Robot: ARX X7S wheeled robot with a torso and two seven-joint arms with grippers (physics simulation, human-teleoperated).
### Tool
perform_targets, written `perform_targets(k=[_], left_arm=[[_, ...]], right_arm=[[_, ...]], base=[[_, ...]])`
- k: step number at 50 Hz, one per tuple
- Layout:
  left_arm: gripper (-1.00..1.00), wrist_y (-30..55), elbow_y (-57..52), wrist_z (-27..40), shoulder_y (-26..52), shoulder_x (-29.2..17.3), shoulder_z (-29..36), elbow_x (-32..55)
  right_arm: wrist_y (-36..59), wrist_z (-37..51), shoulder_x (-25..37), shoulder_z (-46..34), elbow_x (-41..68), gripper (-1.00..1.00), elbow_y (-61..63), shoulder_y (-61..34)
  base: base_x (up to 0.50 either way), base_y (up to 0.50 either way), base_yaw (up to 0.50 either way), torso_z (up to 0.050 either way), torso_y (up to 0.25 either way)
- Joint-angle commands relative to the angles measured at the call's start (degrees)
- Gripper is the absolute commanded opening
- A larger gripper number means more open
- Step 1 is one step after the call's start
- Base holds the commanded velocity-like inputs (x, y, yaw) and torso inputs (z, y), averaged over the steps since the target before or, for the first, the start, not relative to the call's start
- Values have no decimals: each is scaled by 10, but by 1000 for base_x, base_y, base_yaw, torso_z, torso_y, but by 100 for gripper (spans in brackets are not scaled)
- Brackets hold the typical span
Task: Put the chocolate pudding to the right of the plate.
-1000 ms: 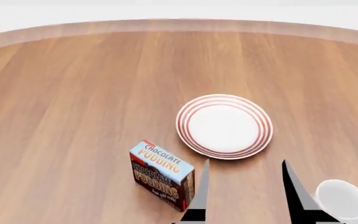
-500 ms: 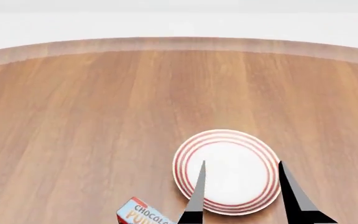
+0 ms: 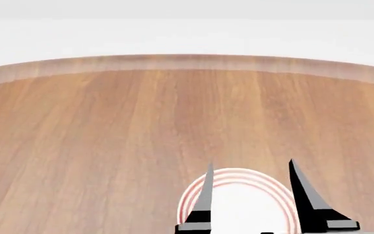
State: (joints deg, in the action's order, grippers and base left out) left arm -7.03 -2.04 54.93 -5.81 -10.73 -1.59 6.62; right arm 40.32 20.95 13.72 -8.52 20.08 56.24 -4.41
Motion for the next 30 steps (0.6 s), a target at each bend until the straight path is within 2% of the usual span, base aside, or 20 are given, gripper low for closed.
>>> perform_targets(k=[1, 2, 4, 6, 8, 10, 13, 18, 21, 30], left_arm=[[100, 0, 0, 3, -1, -2, 3, 1], [100, 1, -1, 3, -1, -2, 3, 1], [100, 1, -1, 4, -1, -3, 3, 1], [100, -1, 0, 4, -2, -3, 3, 2], [100, 0, 1, 5, -1, -3, 3, 3], [100, -3, 4, 4, -1, -3, 4, 4], [100, -4, 4, 5, -1, -4, 4, 5], [100, -4, 5, 5, -1, -4, 4, 7], [100, -5, 5, 6, -1, -5, 5, 7], [100, -7, 4, 10, -3, -5, 5, 8]], right_arm=[[162, 108, 60, 60, 229, 100, 37, -121], [193, 136, 69, 81, 297, 100, 36, -141], [197, 172, 101, 58, 327, 100, 37, -166], [239, 253, 92, 111, 494, 100, 6, -201], [259, 338, 103, 120, 605, 100, -26, -239], [251, 403, 119, 119, 705, 100, -55, -273], [236, 474, 137, 104, 791, 100, -91, -306], [214, 555, 160, 61, 893, 100, -141, -342], [215, 584, 169, 34, 918, 100, -148, -360], [193, 603, 166, -20, 1002, 100, -183, -379]], base=[[0, 0, 0, 0, 0], [0, 0, 0, 0, 0], [0, 0, 0, 0, 0], [0, 0, 0, 0, 0], [0, 0, 0, 0, 0], [0, 0, 0, 0, 0], [0, 0, 0, 0, 0], [0, 0, 0, 0, 0], [0, 0, 0, 0, 0], [0, 0, 0, 0, 0]])
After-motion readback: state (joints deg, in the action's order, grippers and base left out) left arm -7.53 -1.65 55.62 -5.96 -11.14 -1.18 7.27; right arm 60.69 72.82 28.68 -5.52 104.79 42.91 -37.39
